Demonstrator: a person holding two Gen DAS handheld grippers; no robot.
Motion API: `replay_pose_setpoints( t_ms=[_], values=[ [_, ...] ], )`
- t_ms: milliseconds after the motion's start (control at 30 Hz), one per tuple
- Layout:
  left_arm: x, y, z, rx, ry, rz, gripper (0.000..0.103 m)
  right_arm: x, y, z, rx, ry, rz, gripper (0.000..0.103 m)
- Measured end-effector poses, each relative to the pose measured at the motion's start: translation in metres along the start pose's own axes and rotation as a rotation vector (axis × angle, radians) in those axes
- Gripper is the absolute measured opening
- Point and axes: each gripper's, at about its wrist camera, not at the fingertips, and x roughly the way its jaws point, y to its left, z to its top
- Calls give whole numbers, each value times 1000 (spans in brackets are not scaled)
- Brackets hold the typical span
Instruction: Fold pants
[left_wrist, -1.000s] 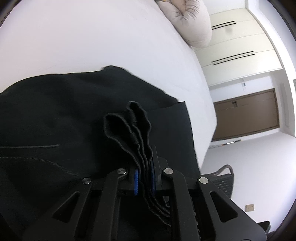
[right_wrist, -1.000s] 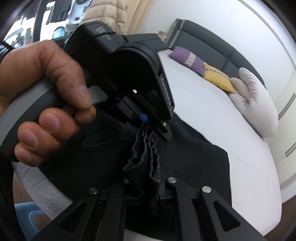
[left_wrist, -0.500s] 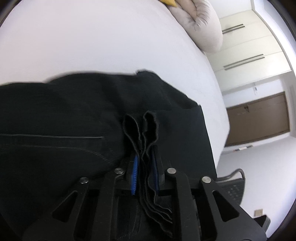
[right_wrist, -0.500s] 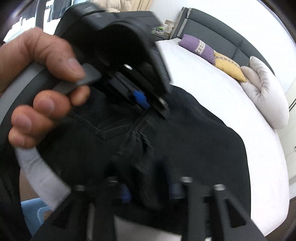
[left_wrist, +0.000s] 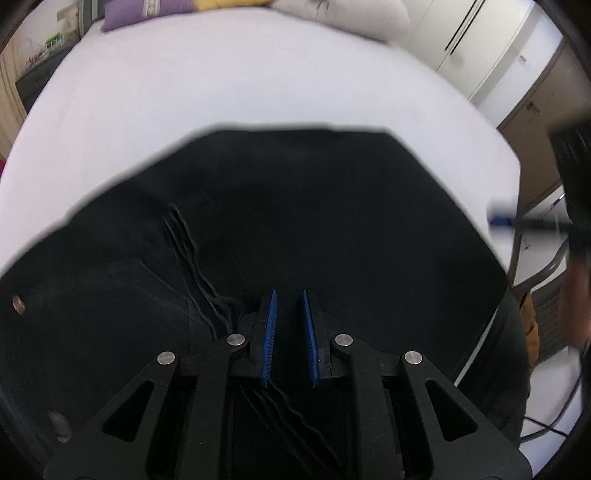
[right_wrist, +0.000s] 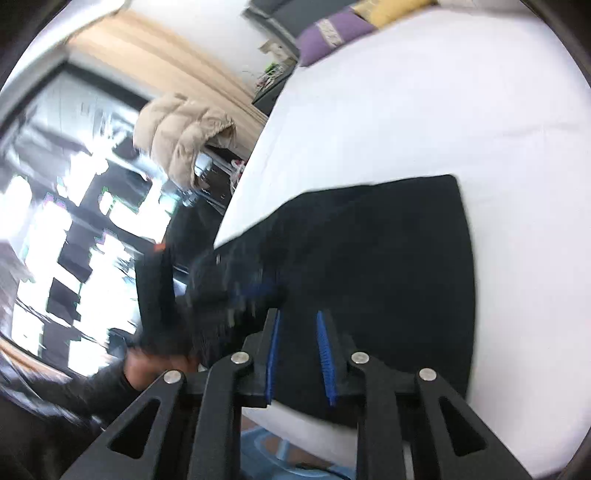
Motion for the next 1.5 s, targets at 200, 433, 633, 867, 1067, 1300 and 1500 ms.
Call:
replay_pose_setpoints(
  t_ms=[200, 433, 633, 867, 1067, 1300, 1500],
  values=[
    [3, -9, 0, 18, 3, 13, 14, 22, -68, 61, 150, 13, 36, 24],
    [3, -6, -3, 19, 4, 13, 14, 56, -95, 36, 273, 69, 34, 13],
    [1, 2, -6, 11, -2, 9, 14, 40, -79, -1, 239, 111, 47, 14],
    [0, 9, -10, -4, -16, -7, 14, 17, -63, -63, 241, 117, 71, 16],
    [4, 14, -16, -14, -33, -14, 14, 10, -57, -90, 268, 87, 60, 12],
    [-15, 23, -29, -57, -74, -50, 14, 10, -73, -98, 304, 15, 55, 0],
    [-71, 50, -52, -165, -187, -101, 14, 9, -65, -101, 286, -34, 9, 0]
  ],
)
